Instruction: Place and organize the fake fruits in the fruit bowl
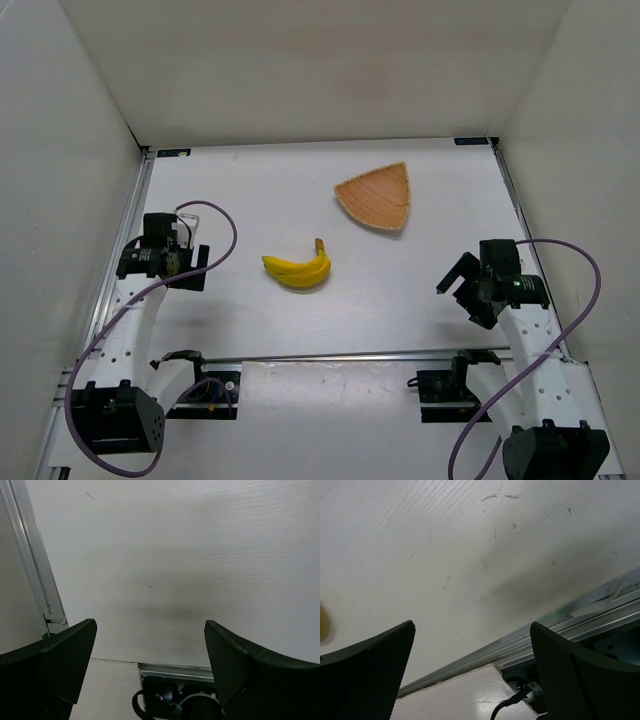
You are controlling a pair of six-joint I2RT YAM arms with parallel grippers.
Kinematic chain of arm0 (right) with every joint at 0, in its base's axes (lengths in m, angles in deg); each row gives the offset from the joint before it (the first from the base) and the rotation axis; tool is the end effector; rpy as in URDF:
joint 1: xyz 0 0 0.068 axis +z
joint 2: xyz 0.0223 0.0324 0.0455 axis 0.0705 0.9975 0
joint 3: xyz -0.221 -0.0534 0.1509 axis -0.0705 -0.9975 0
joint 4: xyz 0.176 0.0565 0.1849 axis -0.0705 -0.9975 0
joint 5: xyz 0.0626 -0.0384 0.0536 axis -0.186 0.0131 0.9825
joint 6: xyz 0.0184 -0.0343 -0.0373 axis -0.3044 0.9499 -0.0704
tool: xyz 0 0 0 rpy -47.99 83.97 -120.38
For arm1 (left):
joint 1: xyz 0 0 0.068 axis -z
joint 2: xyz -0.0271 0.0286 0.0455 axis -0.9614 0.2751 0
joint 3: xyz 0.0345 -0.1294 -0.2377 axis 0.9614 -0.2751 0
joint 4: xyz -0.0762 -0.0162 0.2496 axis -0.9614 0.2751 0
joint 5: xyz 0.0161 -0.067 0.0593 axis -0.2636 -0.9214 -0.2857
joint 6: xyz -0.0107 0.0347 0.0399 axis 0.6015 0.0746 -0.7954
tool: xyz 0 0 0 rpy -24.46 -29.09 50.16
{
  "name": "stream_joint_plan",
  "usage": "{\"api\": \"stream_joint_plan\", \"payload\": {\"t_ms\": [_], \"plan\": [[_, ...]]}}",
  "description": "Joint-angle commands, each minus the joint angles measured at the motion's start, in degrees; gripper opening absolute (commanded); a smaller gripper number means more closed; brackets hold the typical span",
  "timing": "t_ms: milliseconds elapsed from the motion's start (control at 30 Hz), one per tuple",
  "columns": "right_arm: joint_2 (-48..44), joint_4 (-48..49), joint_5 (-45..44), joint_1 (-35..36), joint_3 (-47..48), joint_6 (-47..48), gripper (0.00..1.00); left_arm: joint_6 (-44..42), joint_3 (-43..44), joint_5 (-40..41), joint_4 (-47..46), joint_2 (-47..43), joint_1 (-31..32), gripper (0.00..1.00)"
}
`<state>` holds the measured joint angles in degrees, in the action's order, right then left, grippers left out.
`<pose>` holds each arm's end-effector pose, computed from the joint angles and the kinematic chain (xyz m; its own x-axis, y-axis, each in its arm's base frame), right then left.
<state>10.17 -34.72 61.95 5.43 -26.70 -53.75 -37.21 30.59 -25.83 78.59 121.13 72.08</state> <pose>0.1349 -0.0004 0.2497 -0.6593 0.6142 -0.4337 0.5729 0.7839 0.2393 0.1760 0.0110 0.2720 -0.8879 0.1756 -0.4253 0.0879 0.9720 0.2177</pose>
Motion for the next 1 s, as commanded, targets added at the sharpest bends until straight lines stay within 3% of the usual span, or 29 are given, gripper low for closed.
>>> {"api": "stream_joint_plan", "payload": {"t_ms": [0,167,267,300,333,467,567,767,967], "plan": [[1.56,0.14,-1.22,1.42,3.98,5.60,1.00,0.04,-0.86,0.19,-0.48,-1.29,0.29,1.00],[7.09,13.28,4.84,9.40,14.34,18.88,1.00,0.04,-0.86,0.19,-1.01,-0.68,0.29,1.00],[15.95,18.67,-4.86,22.04,23.71,26.69,1.00,0.04,-0.86,0.19,-1.01,-0.15,0.29,1.00],[22.51,19.21,-7.18,30.08,26.37,30.03,1.00,0.04,-0.86,0.19,-1.01,-0.15,0.29,1.00],[26.14,19.22,-8.95,33.99,29.01,37.45,1.00,0.04,-0.86,0.19,-1.01,-0.15,0.29,1.00],[46.86,19.22,-10.72,50.69,40.18,53.15,1.00,0.04,-0.86,0.71,-0.48,-0.68,0.81,1.00],[57.59,19.22,-7.31,56.07,47.91,57.90,1.00,0.04,-0.86,1.33,-0.48,-1.20,0.81,1.00],[72.64,19.22,-2.03,60.31,59.70,59.06,1.00,0.04,-2.00,2.38,0.05,-1.73,0.81,1.00],[78.55,17.64,1.32,60.31,62.00,57.74,1.00,0.04,-2.62,3.00,0.05,-1.20,0.81,1.00]]}}
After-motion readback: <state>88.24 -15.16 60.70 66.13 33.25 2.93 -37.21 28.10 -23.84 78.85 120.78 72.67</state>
